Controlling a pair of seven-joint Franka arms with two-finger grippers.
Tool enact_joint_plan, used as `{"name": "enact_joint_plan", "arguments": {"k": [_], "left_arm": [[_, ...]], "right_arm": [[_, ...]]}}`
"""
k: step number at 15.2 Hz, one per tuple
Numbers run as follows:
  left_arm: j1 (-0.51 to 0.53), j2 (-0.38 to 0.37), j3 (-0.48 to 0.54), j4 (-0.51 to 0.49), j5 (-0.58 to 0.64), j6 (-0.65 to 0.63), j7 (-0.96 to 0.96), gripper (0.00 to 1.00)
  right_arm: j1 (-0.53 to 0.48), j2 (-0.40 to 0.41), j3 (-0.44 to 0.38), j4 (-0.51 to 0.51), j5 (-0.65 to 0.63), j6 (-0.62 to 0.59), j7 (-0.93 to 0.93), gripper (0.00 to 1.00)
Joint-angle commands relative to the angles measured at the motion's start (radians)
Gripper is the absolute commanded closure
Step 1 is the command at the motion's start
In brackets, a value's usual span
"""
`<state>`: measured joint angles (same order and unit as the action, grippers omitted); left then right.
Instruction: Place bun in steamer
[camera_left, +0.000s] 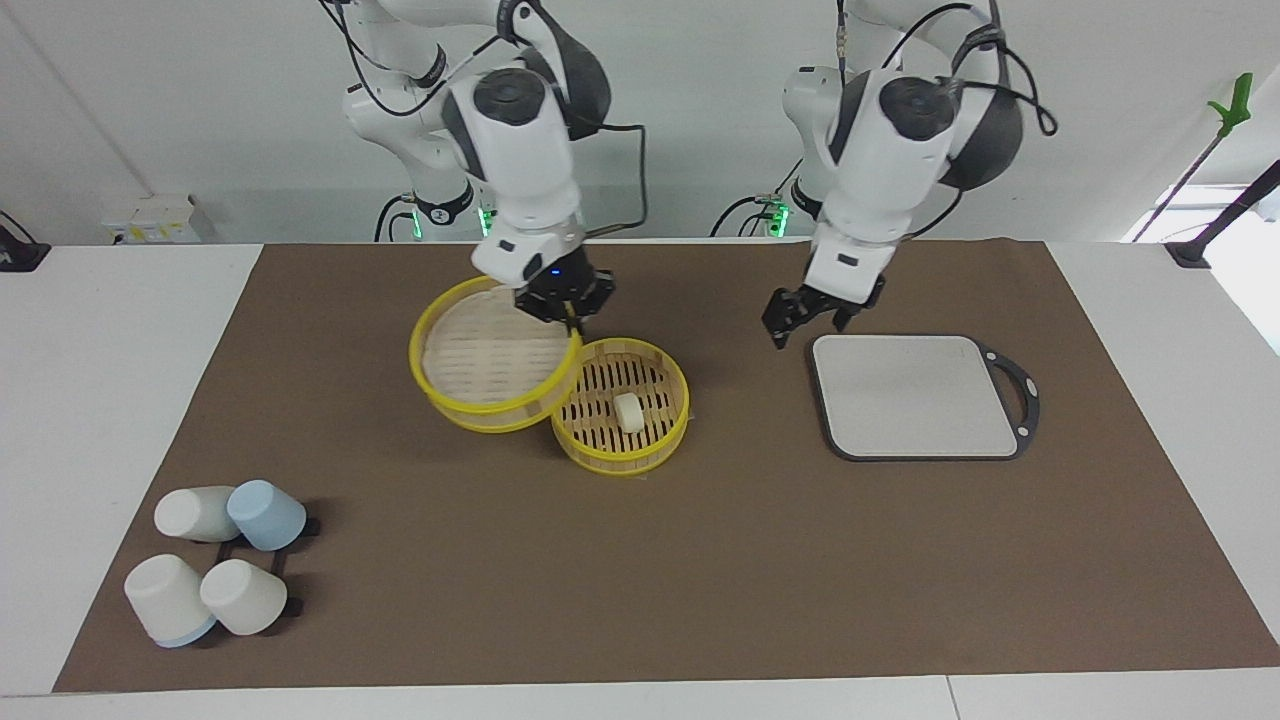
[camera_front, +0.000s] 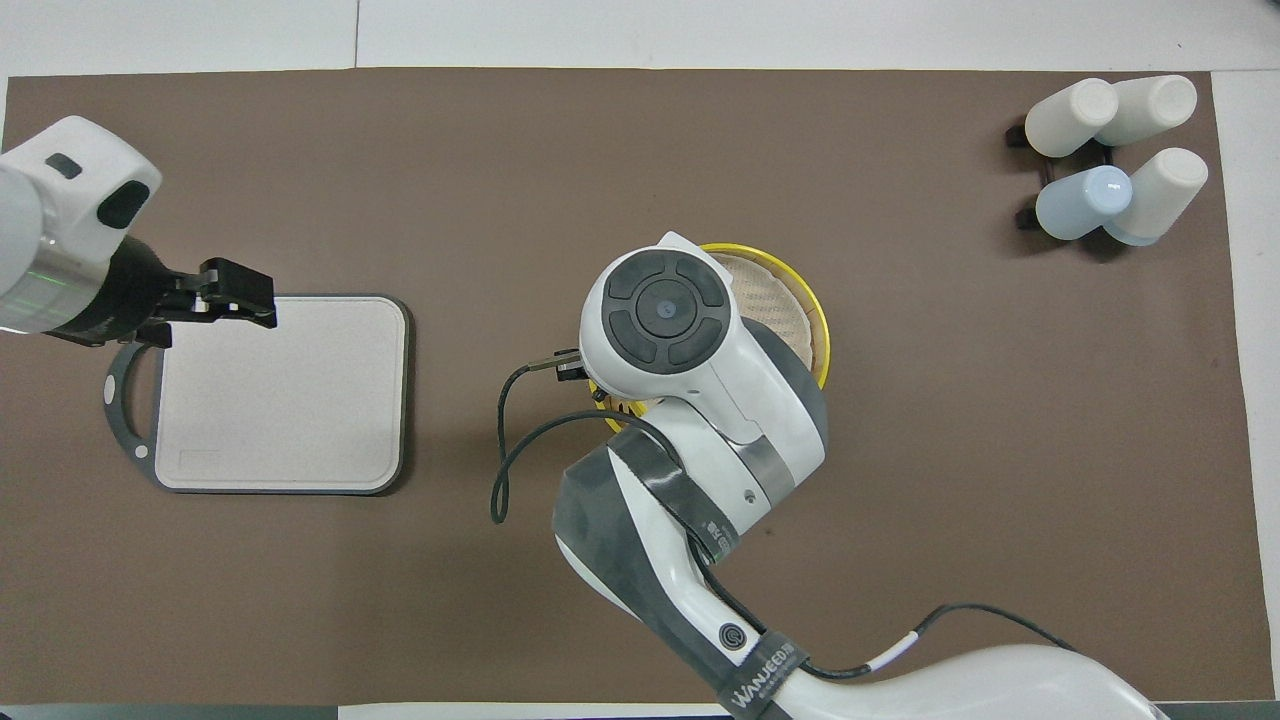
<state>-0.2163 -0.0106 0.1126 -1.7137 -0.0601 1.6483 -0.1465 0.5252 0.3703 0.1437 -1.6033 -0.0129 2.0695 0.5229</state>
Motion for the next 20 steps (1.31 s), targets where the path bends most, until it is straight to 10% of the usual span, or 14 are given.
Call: {"name": "enact_joint_plan", "arguments": {"k": [1, 20], "left_arm": [[0.058, -0.022, -0.011, -0.027, 0.029, -0.028, 0.139, 0.00], [0.100, -0.089, -0.016, 0.005, 0.053, -0.113, 0.226, 0.00]], "right_arm": [[0.006, 0.033, -0.004, 0.037, -0.025, 0.029, 0.009, 1.00], [0.045, 0.059, -0.003, -0.029, -0.013, 0.139, 0.138, 1.00]]}}
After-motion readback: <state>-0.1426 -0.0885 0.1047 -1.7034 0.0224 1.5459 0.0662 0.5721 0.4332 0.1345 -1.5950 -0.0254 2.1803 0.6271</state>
